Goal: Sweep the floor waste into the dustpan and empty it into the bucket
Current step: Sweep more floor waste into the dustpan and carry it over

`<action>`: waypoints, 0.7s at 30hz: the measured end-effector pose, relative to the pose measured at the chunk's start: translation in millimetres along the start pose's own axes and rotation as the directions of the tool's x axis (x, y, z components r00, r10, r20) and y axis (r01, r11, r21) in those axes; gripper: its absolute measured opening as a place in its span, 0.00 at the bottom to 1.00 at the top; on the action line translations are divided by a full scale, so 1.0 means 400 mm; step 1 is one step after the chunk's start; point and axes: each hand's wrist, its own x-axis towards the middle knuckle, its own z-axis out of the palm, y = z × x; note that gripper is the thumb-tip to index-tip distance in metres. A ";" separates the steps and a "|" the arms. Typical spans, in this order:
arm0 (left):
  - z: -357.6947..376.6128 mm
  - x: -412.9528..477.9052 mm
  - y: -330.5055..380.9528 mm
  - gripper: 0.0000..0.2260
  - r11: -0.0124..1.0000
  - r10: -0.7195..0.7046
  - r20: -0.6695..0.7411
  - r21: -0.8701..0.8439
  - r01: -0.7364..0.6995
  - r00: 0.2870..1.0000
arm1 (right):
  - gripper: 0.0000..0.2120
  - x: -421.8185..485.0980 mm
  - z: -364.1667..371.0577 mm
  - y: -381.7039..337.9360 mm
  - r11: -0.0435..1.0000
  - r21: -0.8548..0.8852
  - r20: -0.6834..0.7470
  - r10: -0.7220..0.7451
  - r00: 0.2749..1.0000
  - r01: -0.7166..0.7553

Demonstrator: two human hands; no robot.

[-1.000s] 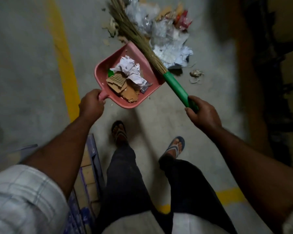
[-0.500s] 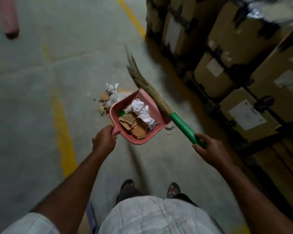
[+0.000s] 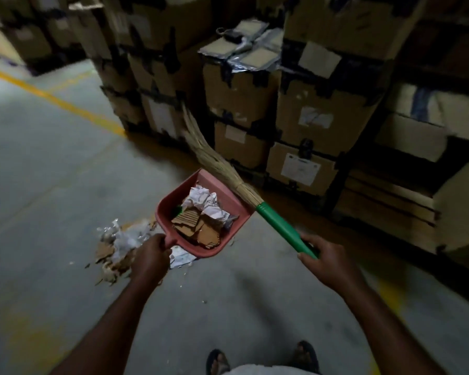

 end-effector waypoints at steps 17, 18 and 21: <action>0.269 -0.276 0.559 0.06 0.867 0.491 0.278 -0.066 -0.494 0.826 | 0.24 -0.437 -0.275 0.512 0.906 0.232 -0.291 0.411 0.864 -0.353; 0.293 -0.303 0.597 0.06 0.845 0.523 0.295 -0.052 -0.533 0.800 | 0.24 -0.474 -0.289 0.548 0.895 0.251 -0.310 0.436 0.845 -0.369; 0.372 -0.382 0.703 0.05 0.787 0.584 0.368 -0.039 -0.615 0.724 | 0.23 -0.578 -0.329 0.654 0.860 0.299 -0.360 0.503 0.785 -0.414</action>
